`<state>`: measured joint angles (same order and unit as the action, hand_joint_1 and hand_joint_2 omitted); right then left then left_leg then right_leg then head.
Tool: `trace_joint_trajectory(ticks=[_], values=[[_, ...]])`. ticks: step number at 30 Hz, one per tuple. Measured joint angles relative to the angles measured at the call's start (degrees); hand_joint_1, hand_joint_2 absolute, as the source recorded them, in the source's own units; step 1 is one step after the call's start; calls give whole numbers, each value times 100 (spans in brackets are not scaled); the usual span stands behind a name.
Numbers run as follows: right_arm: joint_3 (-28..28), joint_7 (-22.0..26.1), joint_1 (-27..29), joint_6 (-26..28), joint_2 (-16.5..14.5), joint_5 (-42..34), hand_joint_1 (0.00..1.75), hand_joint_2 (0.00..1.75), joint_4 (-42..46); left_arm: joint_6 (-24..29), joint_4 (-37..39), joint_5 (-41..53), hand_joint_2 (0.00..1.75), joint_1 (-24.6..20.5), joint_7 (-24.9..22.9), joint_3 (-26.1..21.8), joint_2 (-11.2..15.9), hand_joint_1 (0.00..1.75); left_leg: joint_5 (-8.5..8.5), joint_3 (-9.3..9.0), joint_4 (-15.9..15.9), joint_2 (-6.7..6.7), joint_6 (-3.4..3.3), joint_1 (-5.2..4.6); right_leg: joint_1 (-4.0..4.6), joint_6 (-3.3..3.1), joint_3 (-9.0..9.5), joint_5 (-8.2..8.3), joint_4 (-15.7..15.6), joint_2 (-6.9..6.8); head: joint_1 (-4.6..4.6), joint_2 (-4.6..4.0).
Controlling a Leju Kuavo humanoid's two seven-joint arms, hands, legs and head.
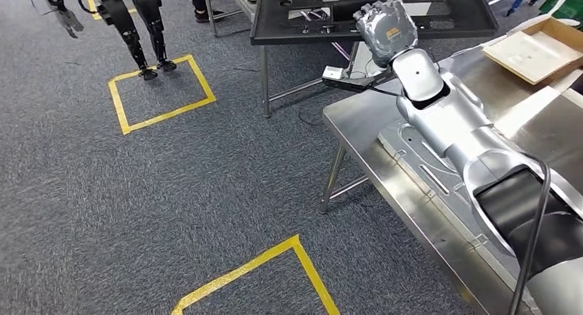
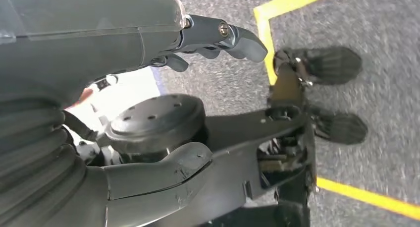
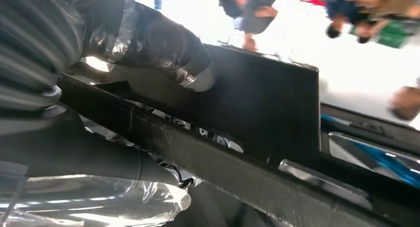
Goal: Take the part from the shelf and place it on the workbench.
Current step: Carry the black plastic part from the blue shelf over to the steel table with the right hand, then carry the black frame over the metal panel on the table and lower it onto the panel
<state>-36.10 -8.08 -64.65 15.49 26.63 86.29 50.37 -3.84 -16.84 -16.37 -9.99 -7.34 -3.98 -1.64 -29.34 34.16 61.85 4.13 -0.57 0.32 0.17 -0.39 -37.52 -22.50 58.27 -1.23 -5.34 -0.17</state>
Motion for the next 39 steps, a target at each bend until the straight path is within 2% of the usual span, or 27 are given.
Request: trace_joint_trajectory(ticks=[2,3,4,5,6,7,9,11,12,13,15,17,19,20,21,23,25,26,28,29,31,32,34,35,36,37,39], values=[[15,0,18,9,0,-3,175,175,-9,-1,-2,0,175,27,4,-6,-2,0,-325,341,700,-286,7,20,-19,-61,19,-5,-5,136,1,0],[16,1,40,11,-1,-4,175,175,-14,-2,-2,1,175,44,4,-10,-3,0,-454,547,1082,-343,11,21,-14,-76,20,-13,4,218,2,0],[16,3,67,11,-2,-4,175,175,-17,-1,-2,1,175,57,4,-15,-3,0,-490,702,1331,-368,11,23,-8,-83,21,-21,18,311,2,0],[16,5,91,11,-3,-4,175,175,-20,-1,-2,1,175,63,4,-21,-3,0,-410,765,1368,-380,3,22,-3,-84,20,-30,38,405,2,0],[16,7,107,11,-4,-4,175,175,-22,-2,-2,1,175,65,4,-28,-2,0,-235,728,1197,-400,-12,22,-2,-78,21,-41,59,499,2,0],[18,6,116,13,-4,-5,175,175,-24,-2,-2,1,175,65,4,-36,2,0,5,595,840,-465,-32,23,-6,-66,20,-55,84,585,2,0],[23,-1,120,29,-1,-20,175,175,-37,-9,-3,-1,175,67,5,-54,13,0,310,300,142,-741,-71,39,-21,-23,-5,-83,138,738,-2,0],[35,-3,154,60,16,-49,175,175,-57,-23,-5,-1,175,69,8,-69,21,0,351,166,-133,-885,-95,33,-57,51,-45,-81,153,879,-1,0],[45,-2,185,74,35,-61,175,175,-69,-30,-7,1,175,67,9,-73,22,0,358,145,-169,-830,-106,23,-71,94,-58,-67,142,951,-1,0],[60,-3,228,84,61,-68,175,175,-79,-39,-9,2,175,59,10,-75,21,0,377,123,-207,-764,-134,19,-85,130,-63,-60,128,957,1,0],[98,-10,288,110,116,-74,175,175,-108,-51,-14,5,175,55,11,-79,23,0,422,64,-313,-622,-197,32,-70,188,-143,-169,280,666,-9,0],[117,-22,333,145,139,-78,175,175,-146,-62,-15,13,175,68,7,-85,35,0,437,28,-373,-475,-230,31,-73,241,-427,-467,848,280,-19,0],[117,-31,418,173,137,-79,175,175,-194,-72,-15,27,175,79,-5,-89,45,0,419,21,-377,-328,-232,29,-118,297,-764,-687,1485,177,-19,0],[117,-38,473,181,137,-80,175,175,-220,-75,-15,35,175,80,-13,-89,48,0,404,16,-373,-255,-227,31,-142,321,-829,-664,1587,156,-19,0],[118,-49,521,188,137,-82,175,175,-243,-79,-15,40,175,81,-17,-90,48,0,384,7,-366,-183,-215,34,-164,341,-770,-533,1452,125,-19,0],[129,-77,581,207,137,-90,175,175,-280,-84,-15,44,175,81,-21,-92,49,0,331,-22,-346,-49,-174,32,-174,356,-402,-168,708,-64,-19,0],[153,-93,617,237,133,-101,175,175,-314,-90,-15,44,175,80,-22,-99,56,0,274,-54,-326,64,-112,1,-126,295,-118,15,141,-233,-17,0],[167,-95,641,250,134,-109,175,175,-334,-95,-15,44,175,78,-24,-105,61,0,252,-76,-329,117,-78,-15,-95,251,-83,5,64,-247,-15,0],[197,-95,694,265,139,-132,175,175,-377,-102,-20,46,175,68,-31,-114,66,0,207,-135,-343,211,-11,-19,-83,161,-72,-1,63,-109,-14,0],[220,-95,714,269,143,-147,175,175,-396,-104,-26,48,175,61,-35,-117,69,0,161,-148,-309,164,19,-2,-93,122,-54,-7,52,-45,-14,0],[258,-98,725,288,137,-174,175,175,-432,-107,-36,50,175,61,-40,-124,76,0,-69,3,76,-90,54,32,-117,37,-11,-15,29,72,-12,0],[269,-98,732,302,127,-185,175,175,-452,-110,-37,51,175,69,-42,-127,79,0,-233,178,434,-234,56,41,-110,7,-1,-24,31,135,-11,0],[273,-95,779,327,100,-201,175,175,-502,-116,-37,51,175,93,-50,-135,79,0,-478,598,1176,-348,55,34,-82,-34,9,-42,45,276,-11,0],[275,-93,815,333,92,-206,175,175,-531,-120,-37,52,175,104,-54,-140,81,0,-459,727,1337,-369,46,30,-66,-43,14,-51,56,357,-10,0],[279,-92,850,336,88,-210,175,175,-558,-123,-37,54,175,113,-57,-146,85,0,-329,760,1286,-390,26,26,-52,-50,19,-59,68,439,-11,0],[285,-92,877,338,86,-215,175,175,-584,-126,-37,55,175,118,-59,-154,91,0,-104,684,1013,-432,-3,24,-43,-53,23,-68,81,523,-10,0],[297,-92,912,343,82,-232,175,175,-625,-131,-37,55,175,124,-60,-174,111,0,310,387,234,-695,-72,31,-43,-35,13,-87,113,675,-11,0]])
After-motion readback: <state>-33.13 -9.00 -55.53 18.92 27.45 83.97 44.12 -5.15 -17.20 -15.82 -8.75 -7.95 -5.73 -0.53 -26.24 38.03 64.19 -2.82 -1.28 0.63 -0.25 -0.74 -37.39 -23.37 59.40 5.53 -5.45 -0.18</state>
